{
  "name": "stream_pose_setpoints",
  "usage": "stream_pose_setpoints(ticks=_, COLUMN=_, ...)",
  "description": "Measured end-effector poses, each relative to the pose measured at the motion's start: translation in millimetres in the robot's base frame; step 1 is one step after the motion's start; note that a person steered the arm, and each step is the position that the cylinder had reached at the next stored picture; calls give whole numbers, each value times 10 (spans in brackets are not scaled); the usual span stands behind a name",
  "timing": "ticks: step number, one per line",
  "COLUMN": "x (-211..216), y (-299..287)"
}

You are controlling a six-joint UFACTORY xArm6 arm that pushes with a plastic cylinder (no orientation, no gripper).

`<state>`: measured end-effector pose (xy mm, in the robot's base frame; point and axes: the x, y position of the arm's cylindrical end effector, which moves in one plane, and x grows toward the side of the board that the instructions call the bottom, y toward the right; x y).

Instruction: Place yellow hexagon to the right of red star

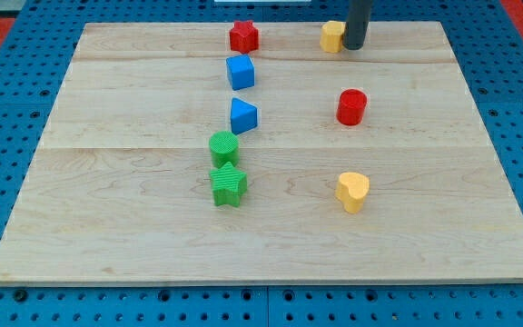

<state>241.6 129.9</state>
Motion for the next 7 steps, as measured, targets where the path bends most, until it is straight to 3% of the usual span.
stream_pose_setpoints(ticks=1, x=0, y=-88)
stream_pose_setpoints(ticks=3, x=-198, y=282)
stream_pose_setpoints(ticks=4, x=-285, y=134)
stream_pose_setpoints(ticks=6, x=-116, y=-897)
stream_pose_setpoints(ticks=7, x=-192, y=-891)
